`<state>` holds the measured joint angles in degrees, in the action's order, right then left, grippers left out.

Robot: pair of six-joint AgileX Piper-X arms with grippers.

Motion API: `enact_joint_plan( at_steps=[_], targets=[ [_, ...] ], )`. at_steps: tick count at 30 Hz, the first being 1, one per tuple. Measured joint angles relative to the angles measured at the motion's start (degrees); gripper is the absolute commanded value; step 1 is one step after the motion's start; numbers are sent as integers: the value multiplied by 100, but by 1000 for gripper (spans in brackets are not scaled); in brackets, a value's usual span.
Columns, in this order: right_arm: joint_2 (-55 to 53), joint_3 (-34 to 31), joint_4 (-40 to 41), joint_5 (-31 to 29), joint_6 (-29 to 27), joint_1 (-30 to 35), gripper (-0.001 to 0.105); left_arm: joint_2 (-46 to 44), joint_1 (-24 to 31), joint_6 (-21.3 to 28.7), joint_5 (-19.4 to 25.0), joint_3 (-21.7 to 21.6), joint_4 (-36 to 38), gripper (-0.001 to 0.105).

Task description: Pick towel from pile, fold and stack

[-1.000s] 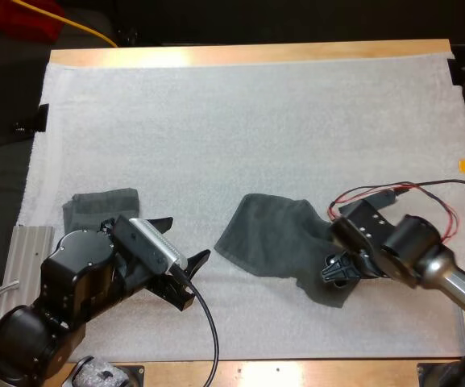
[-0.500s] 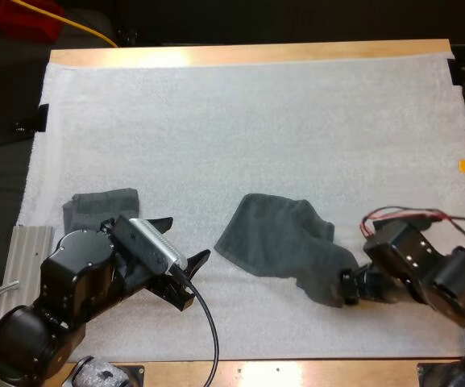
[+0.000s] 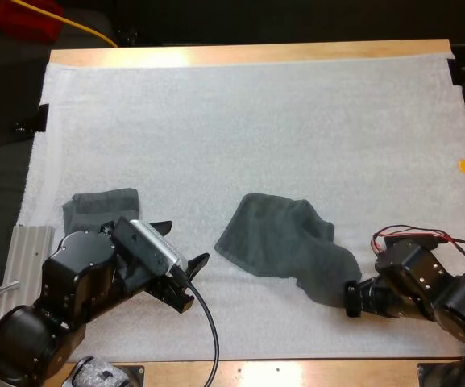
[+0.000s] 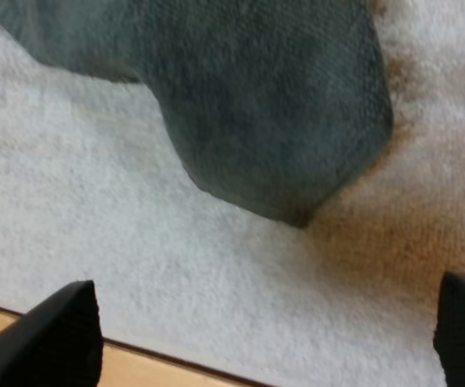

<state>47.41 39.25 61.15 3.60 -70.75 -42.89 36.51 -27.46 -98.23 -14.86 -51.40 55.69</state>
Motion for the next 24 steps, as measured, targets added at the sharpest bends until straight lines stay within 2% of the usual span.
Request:
enact_joint_plan(
  at_steps=[4,12,24],
  targets=[
    [0,-127,-346,31,115,0,81,0,0,0,0,0,45,70],
    [0,-985,-1124,296,396,0,81,0,0,0,-15,0,48,70],
    [0,-1898,-2566,601,785,0,81,0,0,0,-41,0,48,70]
  ],
)
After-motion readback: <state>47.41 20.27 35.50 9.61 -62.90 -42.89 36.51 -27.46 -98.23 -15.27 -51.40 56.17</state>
